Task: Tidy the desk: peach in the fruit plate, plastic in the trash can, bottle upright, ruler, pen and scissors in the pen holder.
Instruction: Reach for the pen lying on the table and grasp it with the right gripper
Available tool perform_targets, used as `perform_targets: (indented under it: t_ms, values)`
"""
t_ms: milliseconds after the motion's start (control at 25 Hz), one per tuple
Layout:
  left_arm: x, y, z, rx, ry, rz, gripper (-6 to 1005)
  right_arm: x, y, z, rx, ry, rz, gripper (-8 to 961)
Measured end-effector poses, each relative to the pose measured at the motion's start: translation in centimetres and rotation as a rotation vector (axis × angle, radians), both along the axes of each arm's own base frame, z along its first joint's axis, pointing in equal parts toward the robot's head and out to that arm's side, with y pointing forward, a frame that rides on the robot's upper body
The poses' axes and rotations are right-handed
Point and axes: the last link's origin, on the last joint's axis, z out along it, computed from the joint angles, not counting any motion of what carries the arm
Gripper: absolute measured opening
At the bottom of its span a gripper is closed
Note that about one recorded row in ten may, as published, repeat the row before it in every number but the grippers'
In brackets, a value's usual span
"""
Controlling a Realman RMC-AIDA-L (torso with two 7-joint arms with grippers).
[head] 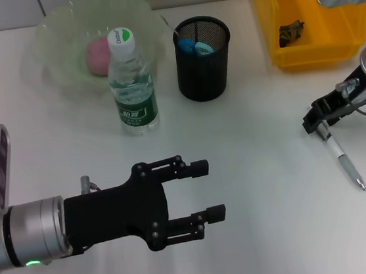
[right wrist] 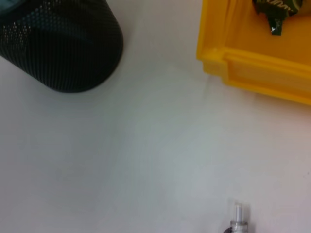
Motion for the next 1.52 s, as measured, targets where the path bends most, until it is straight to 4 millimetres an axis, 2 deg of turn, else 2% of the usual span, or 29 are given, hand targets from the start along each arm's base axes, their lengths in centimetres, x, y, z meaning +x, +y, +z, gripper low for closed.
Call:
perform_targets:
  t_ms: [360,1520]
  values:
    - [0.05,0.07,0.0,-0.001,0.0,-0.002,698,-0.08,-0.14,-0.28,-0.019,-0.013,0.008,465]
    - [-0.11,0.35,-0.15,0.013,0.015,0.012,698,-0.18,0.12,-0.46,-0.03,-0.041,0.002,465]
